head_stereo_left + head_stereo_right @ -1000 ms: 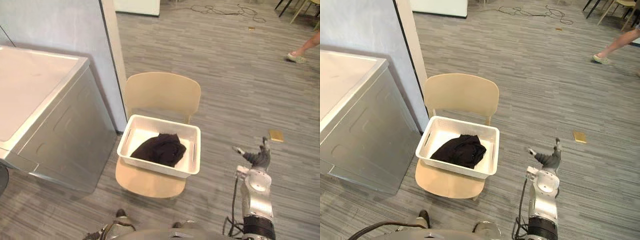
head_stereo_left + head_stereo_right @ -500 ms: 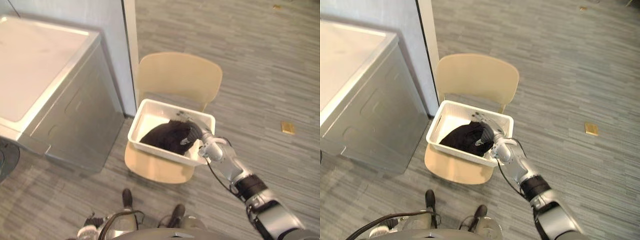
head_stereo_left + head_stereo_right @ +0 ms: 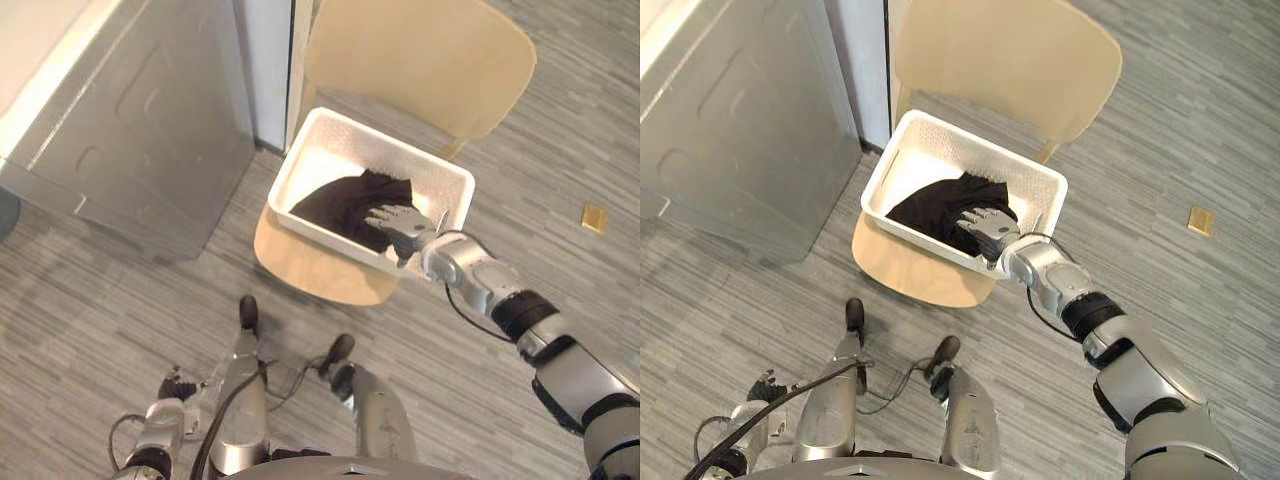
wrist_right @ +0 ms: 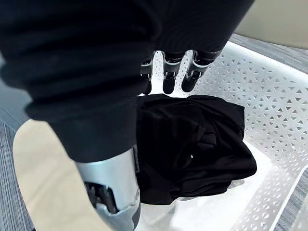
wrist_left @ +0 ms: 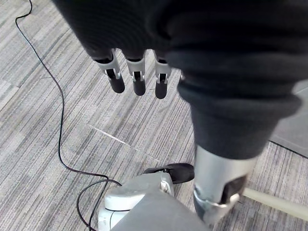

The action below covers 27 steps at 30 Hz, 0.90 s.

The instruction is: Pick up the laundry basket with both hands and put the clothes into the washing machine.

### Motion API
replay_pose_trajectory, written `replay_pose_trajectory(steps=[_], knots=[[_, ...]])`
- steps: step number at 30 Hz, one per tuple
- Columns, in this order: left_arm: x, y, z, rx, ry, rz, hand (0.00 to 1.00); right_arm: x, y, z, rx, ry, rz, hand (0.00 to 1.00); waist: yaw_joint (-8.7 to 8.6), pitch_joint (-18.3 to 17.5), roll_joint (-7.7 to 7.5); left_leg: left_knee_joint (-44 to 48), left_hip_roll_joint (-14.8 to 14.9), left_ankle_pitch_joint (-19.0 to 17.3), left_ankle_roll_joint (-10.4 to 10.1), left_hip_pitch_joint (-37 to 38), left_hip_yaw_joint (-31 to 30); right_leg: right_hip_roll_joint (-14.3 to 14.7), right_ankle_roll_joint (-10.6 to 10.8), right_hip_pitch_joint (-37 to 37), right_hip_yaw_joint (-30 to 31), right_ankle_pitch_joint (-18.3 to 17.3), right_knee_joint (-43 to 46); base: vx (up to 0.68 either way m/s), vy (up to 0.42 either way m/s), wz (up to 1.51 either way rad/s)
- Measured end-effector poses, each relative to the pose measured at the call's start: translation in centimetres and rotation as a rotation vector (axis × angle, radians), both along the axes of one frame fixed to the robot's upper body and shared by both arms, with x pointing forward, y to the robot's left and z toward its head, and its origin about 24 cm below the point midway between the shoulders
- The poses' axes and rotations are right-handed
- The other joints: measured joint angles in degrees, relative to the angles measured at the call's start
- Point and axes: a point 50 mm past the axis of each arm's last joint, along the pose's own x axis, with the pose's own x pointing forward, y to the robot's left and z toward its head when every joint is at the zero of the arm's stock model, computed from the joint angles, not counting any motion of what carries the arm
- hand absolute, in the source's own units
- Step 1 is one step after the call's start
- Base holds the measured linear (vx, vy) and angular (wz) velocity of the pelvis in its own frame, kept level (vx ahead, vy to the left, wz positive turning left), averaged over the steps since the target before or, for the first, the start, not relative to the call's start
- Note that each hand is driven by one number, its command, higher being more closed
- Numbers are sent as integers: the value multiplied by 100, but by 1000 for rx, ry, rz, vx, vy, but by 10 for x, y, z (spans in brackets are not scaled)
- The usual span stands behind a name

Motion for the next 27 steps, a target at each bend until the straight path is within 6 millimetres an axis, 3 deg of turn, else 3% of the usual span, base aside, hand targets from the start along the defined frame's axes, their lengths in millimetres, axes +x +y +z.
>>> replay_pose_trajectory(steps=[10,16,27], knots=[[7,26,12,58,-55,96,0,15,-29,34,124,-170,-174,0,155,114,-141,-1,37,216,1,-724,-457,-41,-30,-547,-285,-154,333,-20,-64,18],[10,28,14,51,-70,140,0,27,-31,57,201,-252,-232,0,176,179,-275,-3,102,291,-8,-1044,-521,59,-62,-797,-280,-125,245,2,-70,-1],[35,24,25,16,-152,163,0,40,-39,75,311,-307,-354,0,120,246,-404,30,211,368,-102,-1517,-695,270,-105,-1069,-409,-42,-17,22,-81,-1]])
